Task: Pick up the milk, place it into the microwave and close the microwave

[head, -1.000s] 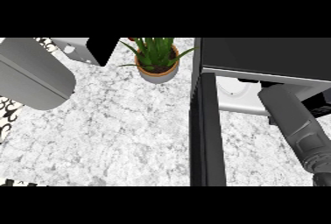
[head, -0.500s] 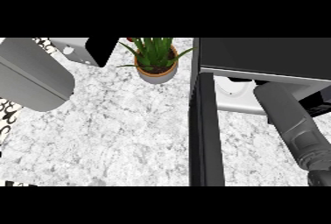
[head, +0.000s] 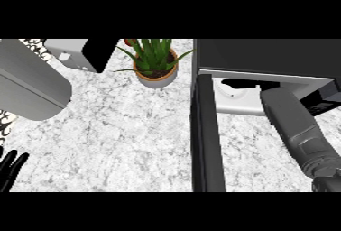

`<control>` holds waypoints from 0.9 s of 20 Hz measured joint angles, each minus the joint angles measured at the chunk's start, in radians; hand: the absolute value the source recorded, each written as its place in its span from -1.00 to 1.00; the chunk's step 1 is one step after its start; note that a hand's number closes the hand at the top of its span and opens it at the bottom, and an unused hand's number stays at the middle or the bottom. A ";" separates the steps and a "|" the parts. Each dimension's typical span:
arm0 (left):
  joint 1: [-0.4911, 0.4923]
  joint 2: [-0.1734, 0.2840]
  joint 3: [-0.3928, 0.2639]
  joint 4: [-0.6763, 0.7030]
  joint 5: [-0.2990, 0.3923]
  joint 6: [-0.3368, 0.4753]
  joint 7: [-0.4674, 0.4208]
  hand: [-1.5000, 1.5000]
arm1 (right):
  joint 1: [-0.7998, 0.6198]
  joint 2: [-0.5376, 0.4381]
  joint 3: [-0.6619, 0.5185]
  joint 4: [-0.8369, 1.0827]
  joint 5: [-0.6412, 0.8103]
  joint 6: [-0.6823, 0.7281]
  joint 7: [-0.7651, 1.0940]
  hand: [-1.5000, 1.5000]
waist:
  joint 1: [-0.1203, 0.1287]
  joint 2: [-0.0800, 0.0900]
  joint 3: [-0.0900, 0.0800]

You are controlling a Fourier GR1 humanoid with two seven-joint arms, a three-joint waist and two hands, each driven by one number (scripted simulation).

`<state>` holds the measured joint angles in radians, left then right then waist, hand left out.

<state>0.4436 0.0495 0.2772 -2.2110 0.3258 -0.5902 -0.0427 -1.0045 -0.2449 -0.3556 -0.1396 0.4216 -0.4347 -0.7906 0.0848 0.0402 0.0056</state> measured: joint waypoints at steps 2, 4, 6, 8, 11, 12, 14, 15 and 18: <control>-0.003 -0.002 -0.018 -0.005 0.001 -0.006 0.008 -1.00 | 0.012 0.004 -0.019 0.001 -0.023 0.050 -0.027 -1.00 | -0.005 -0.003 0.000; -0.012 -0.014 -0.043 0.001 -0.018 -0.008 0.010 -1.00 | 0.036 0.005 -0.040 0.004 -0.048 0.105 -0.056 -1.00 | -0.015 -0.006 -0.001; -0.009 -0.023 -0.076 -0.019 -0.030 -0.002 0.028 -1.00 | 0.050 0.016 -0.058 0.005 -0.070 0.142 -0.071 -1.00 | -0.023 -0.012 -0.001; -0.029 -0.028 -0.096 -0.015 -0.038 0.006 0.043 1.00 | 0.060 0.014 -0.069 0.008 -0.086 0.192 -0.073 -1.00 | -0.032 -0.016 -0.002; -0.032 -0.038 -0.150 -0.028 -0.057 0.015 0.062 1.00 | 0.087 0.028 -0.085 0.004 -0.112 0.270 -0.098 -1.00 | -0.040 -0.025 -0.005; -0.022 -0.041 -0.167 -0.027 -0.066 0.012 0.054 1.00 | 0.102 0.035 -0.091 0.004 -0.122 0.297 -0.109 -1.00 | -0.041 -0.027 -0.006; -0.036 -0.044 -0.199 -0.021 -0.074 0.023 0.070 1.00 | 0.120 0.046 -0.095 0.000 -0.134 0.346 -0.121 -1.00 | -0.048 -0.030 -0.007; -0.033 -0.045 -0.211 -0.026 -0.078 0.023 0.079 1.00 | 0.129 0.049 -0.095 -0.005 -0.140 0.378 -0.125 -1.00 | -0.051 -0.034 -0.007; -0.053 -0.047 -0.260 -0.023 -0.093 0.053 0.111 1.00 | 0.179 0.071 -0.093 -0.018 -0.155 0.448 -0.155 -1.00 | -0.064 -0.040 -0.009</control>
<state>0.3909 0.0023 0.0168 -2.2336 0.2324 -0.5367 0.0681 -0.8253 -0.1741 -0.4483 -0.1581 0.2669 0.0137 -0.9454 0.0204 -0.0003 -0.0029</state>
